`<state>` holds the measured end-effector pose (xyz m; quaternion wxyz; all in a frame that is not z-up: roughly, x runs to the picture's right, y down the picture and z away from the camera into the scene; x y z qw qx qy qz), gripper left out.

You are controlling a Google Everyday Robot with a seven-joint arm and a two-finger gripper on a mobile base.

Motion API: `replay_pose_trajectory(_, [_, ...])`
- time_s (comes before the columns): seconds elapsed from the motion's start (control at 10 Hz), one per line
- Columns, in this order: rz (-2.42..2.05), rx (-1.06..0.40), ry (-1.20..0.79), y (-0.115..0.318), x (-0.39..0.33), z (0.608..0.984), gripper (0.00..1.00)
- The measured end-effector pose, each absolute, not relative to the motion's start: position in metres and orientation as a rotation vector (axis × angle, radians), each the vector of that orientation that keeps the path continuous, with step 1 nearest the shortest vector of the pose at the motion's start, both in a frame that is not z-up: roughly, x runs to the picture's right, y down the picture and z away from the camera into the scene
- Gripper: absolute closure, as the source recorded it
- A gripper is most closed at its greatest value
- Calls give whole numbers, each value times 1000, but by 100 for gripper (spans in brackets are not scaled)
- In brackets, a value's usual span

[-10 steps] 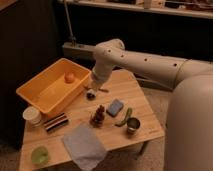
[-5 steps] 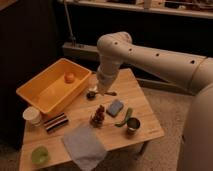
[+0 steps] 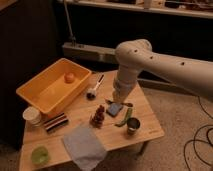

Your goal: Place fork in metal cup

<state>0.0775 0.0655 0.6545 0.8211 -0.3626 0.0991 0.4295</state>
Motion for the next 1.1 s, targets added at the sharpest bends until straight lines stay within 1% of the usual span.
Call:
replay_pose_trajectory(0.6, [1165,-760,293,145,116,599,100])
replay_pose_trajectory(0.9, [1261,-765,364,171,139,591,100])
replay_pose_trajectory(1.1, [1301,-779,394,182,151,596,100])
